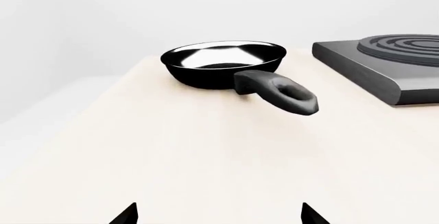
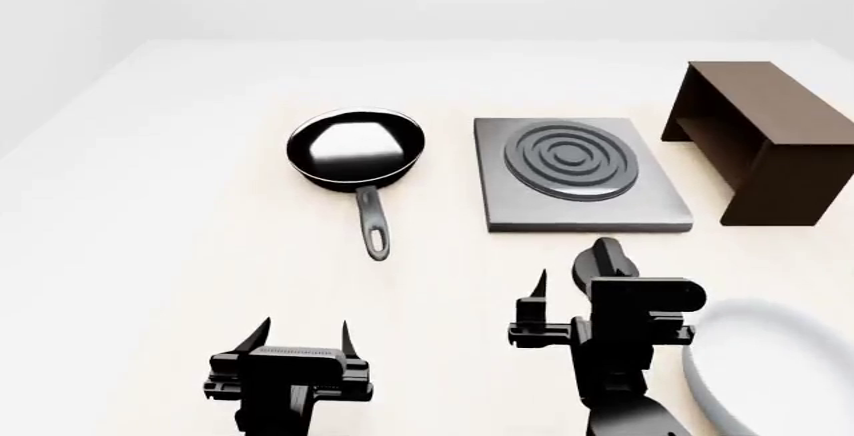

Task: Turn on the stove.

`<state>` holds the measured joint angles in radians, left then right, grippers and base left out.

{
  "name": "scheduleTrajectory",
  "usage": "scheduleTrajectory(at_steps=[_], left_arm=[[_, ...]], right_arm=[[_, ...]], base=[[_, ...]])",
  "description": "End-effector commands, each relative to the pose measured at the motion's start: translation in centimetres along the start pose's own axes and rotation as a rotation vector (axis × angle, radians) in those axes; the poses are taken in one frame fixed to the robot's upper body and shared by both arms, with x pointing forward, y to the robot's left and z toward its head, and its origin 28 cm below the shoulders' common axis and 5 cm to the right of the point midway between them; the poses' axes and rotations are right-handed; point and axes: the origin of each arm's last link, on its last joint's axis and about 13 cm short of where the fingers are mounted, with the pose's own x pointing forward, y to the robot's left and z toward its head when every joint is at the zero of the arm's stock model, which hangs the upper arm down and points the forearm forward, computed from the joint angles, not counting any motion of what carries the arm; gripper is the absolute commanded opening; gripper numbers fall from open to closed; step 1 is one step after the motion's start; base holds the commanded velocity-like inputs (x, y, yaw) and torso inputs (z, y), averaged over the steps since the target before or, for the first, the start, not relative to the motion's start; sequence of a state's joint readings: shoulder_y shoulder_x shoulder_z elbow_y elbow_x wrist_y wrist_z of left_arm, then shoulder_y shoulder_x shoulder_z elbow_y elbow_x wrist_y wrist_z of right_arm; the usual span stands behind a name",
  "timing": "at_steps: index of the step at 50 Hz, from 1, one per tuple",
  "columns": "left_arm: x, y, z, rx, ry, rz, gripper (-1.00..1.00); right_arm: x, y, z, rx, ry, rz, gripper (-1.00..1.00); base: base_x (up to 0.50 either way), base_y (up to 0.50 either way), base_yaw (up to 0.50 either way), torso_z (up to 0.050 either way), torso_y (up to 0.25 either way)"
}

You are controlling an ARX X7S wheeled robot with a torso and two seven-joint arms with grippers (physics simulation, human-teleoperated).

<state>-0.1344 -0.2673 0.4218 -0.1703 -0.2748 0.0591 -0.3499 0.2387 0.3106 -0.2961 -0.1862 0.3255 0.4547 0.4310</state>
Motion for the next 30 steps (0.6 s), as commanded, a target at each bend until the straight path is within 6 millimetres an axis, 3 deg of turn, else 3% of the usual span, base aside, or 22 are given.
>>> scheduleTrajectory(at_steps=[1, 30], left_arm=[[0.0, 0.0, 0.0, 0.000, 0.000, 0.001, 1.00], [0.0, 0.1, 0.0, -0.002, 0.002, -0.001, 1.00]], right_arm=[[0.0, 0.1, 0.0, -0.003, -0.002, 0.000, 1.00], [1.6, 0.3, 1.4, -0.040, 0.055, 0.003, 1.00]], base=[[0.00, 0.00, 0.00, 0.000, 0.000], [0.00, 0.00, 0.00, 0.000, 0.000]])
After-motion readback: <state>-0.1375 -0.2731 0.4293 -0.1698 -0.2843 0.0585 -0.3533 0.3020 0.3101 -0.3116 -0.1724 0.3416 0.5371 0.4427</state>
